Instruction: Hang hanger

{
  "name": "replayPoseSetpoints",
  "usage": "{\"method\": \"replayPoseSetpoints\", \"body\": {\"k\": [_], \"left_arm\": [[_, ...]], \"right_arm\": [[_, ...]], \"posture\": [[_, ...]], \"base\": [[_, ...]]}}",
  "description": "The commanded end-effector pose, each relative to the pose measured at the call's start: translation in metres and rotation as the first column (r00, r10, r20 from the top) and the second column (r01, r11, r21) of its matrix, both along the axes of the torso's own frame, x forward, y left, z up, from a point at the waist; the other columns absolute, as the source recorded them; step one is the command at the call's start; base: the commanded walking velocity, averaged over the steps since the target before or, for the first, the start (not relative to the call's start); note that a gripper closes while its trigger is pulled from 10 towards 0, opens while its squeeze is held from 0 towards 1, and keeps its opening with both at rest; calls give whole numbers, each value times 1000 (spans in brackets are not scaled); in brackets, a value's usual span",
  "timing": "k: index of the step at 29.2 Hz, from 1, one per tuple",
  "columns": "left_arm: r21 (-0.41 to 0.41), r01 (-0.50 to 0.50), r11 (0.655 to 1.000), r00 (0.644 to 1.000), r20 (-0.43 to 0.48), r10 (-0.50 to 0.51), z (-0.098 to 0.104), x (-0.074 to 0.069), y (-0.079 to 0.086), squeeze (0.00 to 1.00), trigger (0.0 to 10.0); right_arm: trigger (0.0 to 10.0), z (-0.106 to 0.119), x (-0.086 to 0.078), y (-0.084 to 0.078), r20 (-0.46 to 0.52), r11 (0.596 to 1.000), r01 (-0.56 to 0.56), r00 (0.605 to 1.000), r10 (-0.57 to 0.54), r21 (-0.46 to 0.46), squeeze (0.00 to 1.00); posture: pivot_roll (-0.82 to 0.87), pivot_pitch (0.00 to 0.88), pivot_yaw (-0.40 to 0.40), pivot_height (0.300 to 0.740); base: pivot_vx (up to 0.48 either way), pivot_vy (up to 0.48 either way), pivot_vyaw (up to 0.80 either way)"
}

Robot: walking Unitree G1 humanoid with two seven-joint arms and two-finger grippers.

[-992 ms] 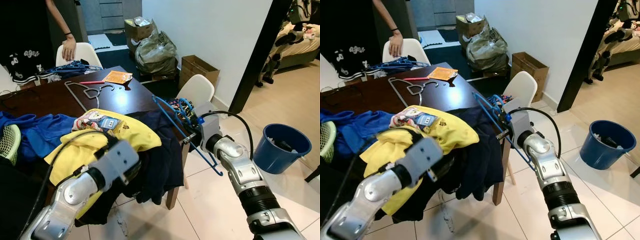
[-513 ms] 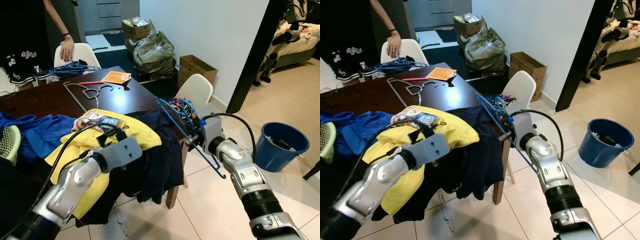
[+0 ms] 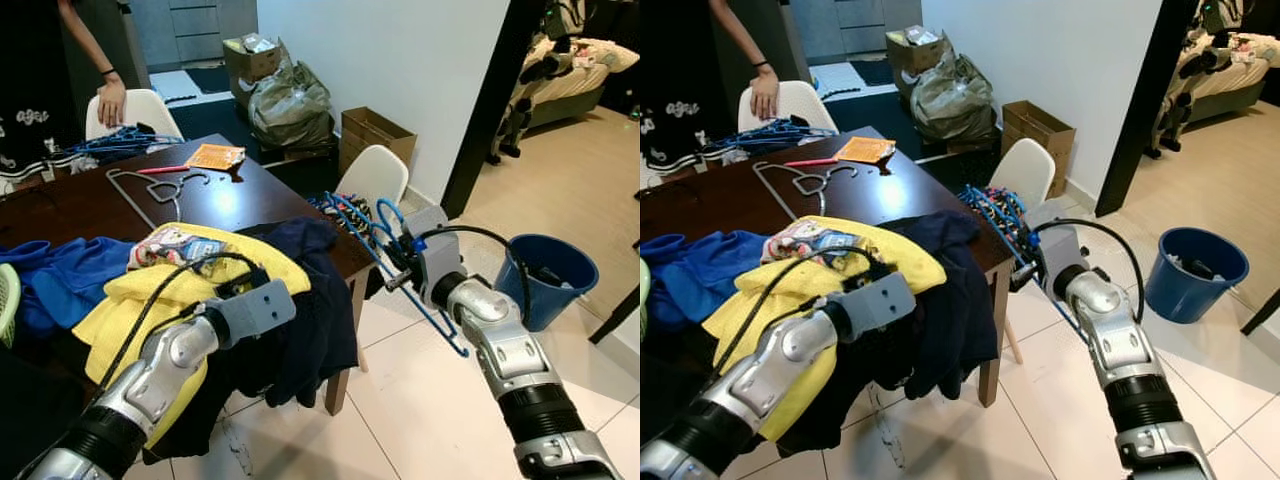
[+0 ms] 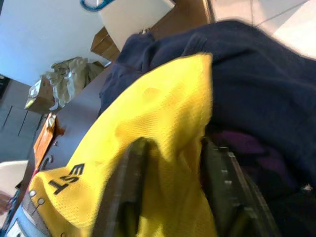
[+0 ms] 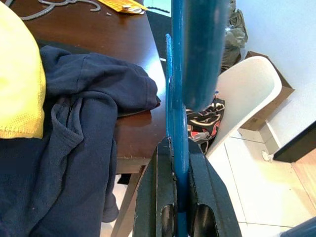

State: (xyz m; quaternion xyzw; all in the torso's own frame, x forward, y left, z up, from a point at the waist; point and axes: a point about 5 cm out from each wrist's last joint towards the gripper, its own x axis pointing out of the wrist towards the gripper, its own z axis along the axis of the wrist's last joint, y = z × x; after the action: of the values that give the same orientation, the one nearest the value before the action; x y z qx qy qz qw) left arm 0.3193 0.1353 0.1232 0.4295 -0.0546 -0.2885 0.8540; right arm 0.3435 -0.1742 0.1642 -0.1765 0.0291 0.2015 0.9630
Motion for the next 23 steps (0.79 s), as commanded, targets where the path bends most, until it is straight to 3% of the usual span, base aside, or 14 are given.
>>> {"method": "replayPoseSetpoints", "body": {"k": [1, 3, 8, 10, 11, 13, 14, 15, 17, 19, 20, 21, 23], "left_arm": [[27, -2, 1000, 1000, 30, 2, 3, 4, 2, 0, 0], [27, -2, 1000, 1000, 30, 2, 3, 4, 2, 0, 0], [30, -61, 998, 996, 67, 59, 13, 11, 20, 0, 0], [-6, -72, 997, 994, 79, 72, 21, 12, 23, 0, 0], [-86, -74, 994, 991, 103, 82, 39, 14, 26, 0, 0], [-86, -74, 994, 991, 103, 82, 39, 14, 26, 0, 0], [-241, -62, 969, 985, 143, 98, 74, 16, 31, 0, 0], [-241, -62, 969, 985, 143, 98, 74, 16, 31, 0, 0], [-501, 39, 865, 953, 278, 118, 169, 12, 59, 0, 0], [-595, 148, 790, 930, 356, 94, 219, 0, 73, 0, 0], [-614, 179, 769, 925, 370, 80, 230, -4, 75, 0, 0], [-614, 179, 769, 925, 370, 80, 230, -4, 75, 0, 0], [-675, 282, 682, 922, 388, 2, 252, -15, 75, 0, 0]], "right_arm": [[10000, 1, -2, -4, -1, 1000, 20, 1000, -20, 2, 0], [10000, 1, -2, -4, -1, 1000, 20, 1000, -20, 2, 0], [10000, 3, -1, -6, -1, 1000, 27, 1000, -27, 1, 0], [10000, 3, -1, -6, 0, 1000, 28, 1000, -28, 1, 0], [10000, 3, -1, -5, 0, 1000, 28, 1000, -28, 4, 0], [10000, 3, -1, -5, 0, 1000, 28, 1000, -28, 4, 0], [10000, 2, -1, -4, -1, 1000, 26, 1000, -26, 7, 0], [10000, 2, -1, -4, -1, 1000, 26, 1000, -26, 7, 0], [10000, 0, 0, 2, -6, 1000, 14, 1000, -14, 19, 0], [10000, -2, 2, 7, -8, 1000, 6, 1000, -5, 28, 0], [10000, -2, 2, 9, -9, 1000, 3, 1000, -3, 31, 0], [10000, -2, 2, 9, -9, 1000, 3, 1000, -3, 31, 0], [10000, -3, 3, 13, -9, 999, -3, 1000, 4, 42, 0]], "posture": [[-121, 0, 0, 740], [-121, 0, 0, 740], [-117, 0, 0, 740], [-113, 0, 0, 740], [-103, 0, -1, 740], [-103, 0, -1, 740], [-94, 0, -4, 740], [-94, 0, -4, 740], [-61, 0, -3, 740], [-43, 0, -2, 740], [-43, 0, -2, 740], [-43, 0, -2, 740], [-26, 0, 1, 740]], "base": [[0, 0, 0], [0, 0, 0], [0, 0, 0], [0, 0, 0], [0, 0, 0], [0, 0, 0], [0, 0, 0], [0, 0, 0], [0, 0, 0], [0, 0, 0], [0, 0, 0], [0, 0, 0], [0, 0, 0]]}}
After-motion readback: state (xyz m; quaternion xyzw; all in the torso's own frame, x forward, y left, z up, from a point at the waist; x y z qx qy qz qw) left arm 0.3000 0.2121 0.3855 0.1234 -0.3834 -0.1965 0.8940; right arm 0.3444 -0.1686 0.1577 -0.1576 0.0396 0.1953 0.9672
